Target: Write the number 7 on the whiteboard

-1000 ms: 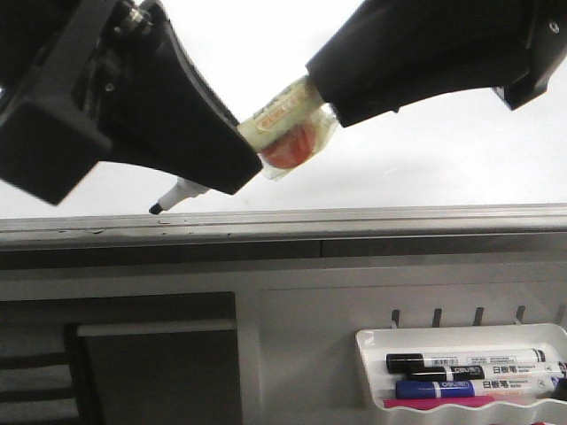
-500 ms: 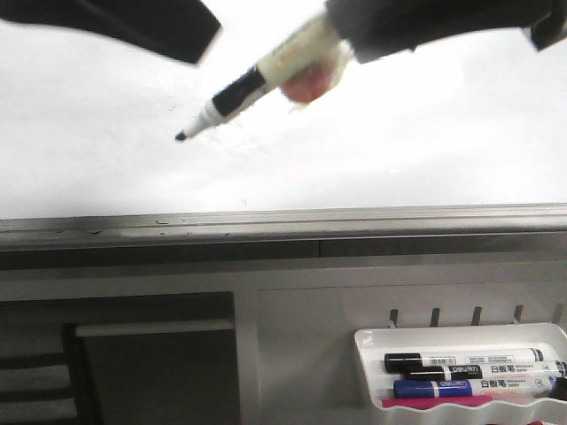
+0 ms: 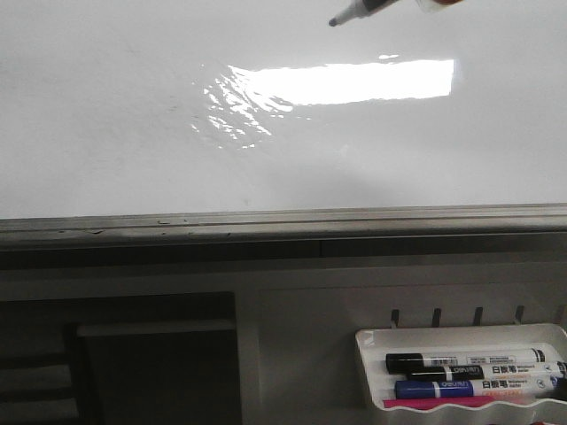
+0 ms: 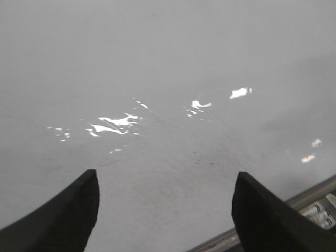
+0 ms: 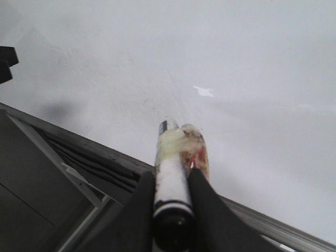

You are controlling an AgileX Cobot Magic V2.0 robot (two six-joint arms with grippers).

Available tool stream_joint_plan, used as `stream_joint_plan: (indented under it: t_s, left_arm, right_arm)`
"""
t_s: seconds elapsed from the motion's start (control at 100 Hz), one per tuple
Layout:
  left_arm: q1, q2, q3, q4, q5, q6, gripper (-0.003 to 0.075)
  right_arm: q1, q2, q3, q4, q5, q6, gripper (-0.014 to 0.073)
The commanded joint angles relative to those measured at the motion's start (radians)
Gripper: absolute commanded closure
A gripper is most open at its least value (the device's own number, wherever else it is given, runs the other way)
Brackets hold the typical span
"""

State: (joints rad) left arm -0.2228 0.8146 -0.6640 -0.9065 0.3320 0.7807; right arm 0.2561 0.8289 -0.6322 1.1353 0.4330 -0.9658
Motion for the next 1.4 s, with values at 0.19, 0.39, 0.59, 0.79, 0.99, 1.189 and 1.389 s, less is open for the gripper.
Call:
stream_joint_plan:
  t_s: [0.19,0.39,0.59,0.79,0.99,1.189,1.389]
  left_arm:
    - [0.007,-0.101,0.063,-0.097,-0.193,-0.011,0.0231]
    - [0.007,-0.1,0.063,-0.097,-0.193,-0.009,0.0231]
    - [0.007,-0.1,0.063,-0.097,-0.199,-0.009,0.0231]
    - [0.007,-0.1,0.063,-0.097,-0.217,-0.009,0.0231]
    - [0.007,-0.1,0.063,-0.097,-0.22,-0.009,0.0231]
    - [0.007,-0.1,0.063,-0.097,-0.22,-0.009,0.0231]
    - [0.007,-0.1,0.063,-0.097,-0.22,-0.009,0.0231]
  right_arm:
    - [0.0,0.125,-0.078,0.133,-0.034,-0.191,0.0646]
    - [0.0,0.262,-0.18,0.272,0.025,-0.33,0.0646]
    - [0.017,0.375,-0.266,0.293,0.033,-0.362,0.0646]
    - [0.065,0.451,-0.302,0.295,-0.032,-0.367,0.0646]
    - [0.076,0.478,-0.304,0.295,-0.117,-0.367,0.0646]
    - [0.076,0.476,-0.295,0.267,-0.16,-0.354,0.0646]
    - [0.065,0.418,-0.224,0.267,-0.249,-0.352,0.0646]
